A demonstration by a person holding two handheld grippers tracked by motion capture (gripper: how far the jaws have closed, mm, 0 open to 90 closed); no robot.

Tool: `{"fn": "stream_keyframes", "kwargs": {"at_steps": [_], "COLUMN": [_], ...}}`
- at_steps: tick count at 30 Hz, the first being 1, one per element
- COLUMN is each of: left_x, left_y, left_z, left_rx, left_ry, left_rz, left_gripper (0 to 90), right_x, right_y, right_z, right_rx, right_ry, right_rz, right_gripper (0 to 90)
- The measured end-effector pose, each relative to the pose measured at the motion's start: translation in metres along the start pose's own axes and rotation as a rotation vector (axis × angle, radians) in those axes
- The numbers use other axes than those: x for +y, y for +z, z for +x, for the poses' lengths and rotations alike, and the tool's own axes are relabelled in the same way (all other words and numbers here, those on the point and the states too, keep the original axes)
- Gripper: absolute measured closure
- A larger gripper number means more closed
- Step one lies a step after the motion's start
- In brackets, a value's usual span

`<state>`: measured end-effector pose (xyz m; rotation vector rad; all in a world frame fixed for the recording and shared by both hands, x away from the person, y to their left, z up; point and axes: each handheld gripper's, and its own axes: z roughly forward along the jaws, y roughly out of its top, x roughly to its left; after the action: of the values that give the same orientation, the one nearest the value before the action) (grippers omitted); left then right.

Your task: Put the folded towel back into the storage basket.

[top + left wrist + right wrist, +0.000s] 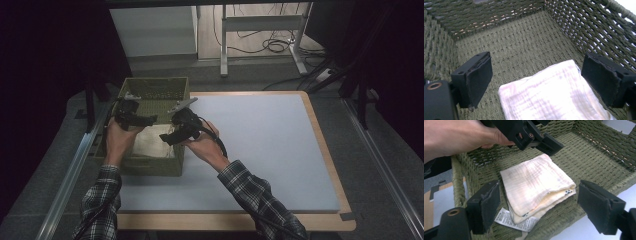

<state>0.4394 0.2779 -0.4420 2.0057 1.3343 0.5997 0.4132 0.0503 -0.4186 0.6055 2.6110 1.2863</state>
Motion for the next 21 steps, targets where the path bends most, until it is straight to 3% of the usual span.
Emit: {"fn": "stream_keyframes", "kwargs": {"at_steps": [6,15,21], "left_x": [0.002,0.008,0.011], "left_y": [0.0,-0.005,-0.005], "left_z": [-0.007,-0.019,-0.026], "left_rx": [-0.009,0.002,-0.016], "left_ry": [0.01,0.063,0.066], "left_rz": [-0.003,-0.015,-0.038], "left_gripper": [6.9,2.4,1.2], "right_x": [-0.006,-0.014,-0.02], "right_y": [-0.008,-0.021,-0.032], "right_z": [-0.002,-0.008,-0.012], "right_rx": [-0.005,-0.001,0.006], "right_ry": [-0.016,-0.005,0.007], "right_rz": [-0.001,-0.016,-0.009], "right_gripper": [14.6,7.9,5.2]}}
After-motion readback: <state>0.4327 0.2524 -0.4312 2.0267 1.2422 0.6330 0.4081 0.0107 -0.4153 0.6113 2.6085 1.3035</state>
